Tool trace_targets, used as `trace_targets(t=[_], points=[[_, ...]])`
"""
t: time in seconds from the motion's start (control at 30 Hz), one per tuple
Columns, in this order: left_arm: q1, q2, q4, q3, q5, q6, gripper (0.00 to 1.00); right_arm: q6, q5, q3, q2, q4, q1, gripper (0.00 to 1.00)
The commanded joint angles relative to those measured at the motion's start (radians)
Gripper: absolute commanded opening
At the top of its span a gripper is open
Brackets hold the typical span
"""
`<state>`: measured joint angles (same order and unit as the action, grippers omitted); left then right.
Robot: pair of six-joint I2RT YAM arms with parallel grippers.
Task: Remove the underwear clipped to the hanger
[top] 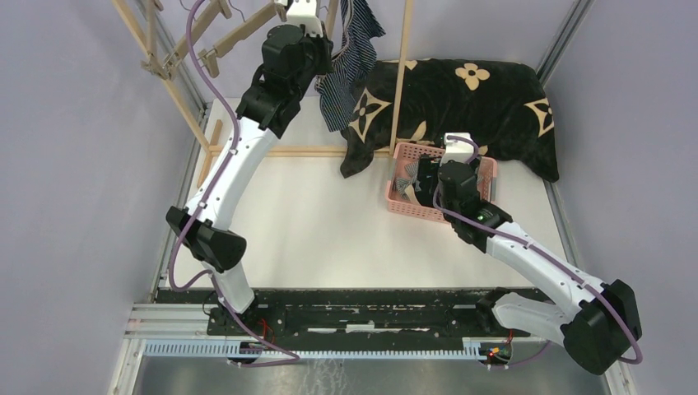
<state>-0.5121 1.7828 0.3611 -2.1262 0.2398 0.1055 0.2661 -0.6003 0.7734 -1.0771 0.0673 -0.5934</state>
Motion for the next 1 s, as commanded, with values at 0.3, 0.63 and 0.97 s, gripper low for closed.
trace_targets(t=[0.3, 0.63, 0.97], points=[[-0.003, -0.112, -0.130, -0.001, 0.061, -0.096, 0.03, 0.003, 0.024, 0.021, -0.019, -0.035, 0.002, 0.95], [-0.004, -0.185, -0.052, 0.113, 0.066, -0.104, 0.03, -0.018, 0.007, 0.060, -0.036, -0.047, 0.003, 0.97], [-0.003, -0.265, 0.158, 0.162, 0.094, -0.125, 0.03, -0.048, 0.013, 0.124, -0.082, -0.079, 0.002, 0.99]])
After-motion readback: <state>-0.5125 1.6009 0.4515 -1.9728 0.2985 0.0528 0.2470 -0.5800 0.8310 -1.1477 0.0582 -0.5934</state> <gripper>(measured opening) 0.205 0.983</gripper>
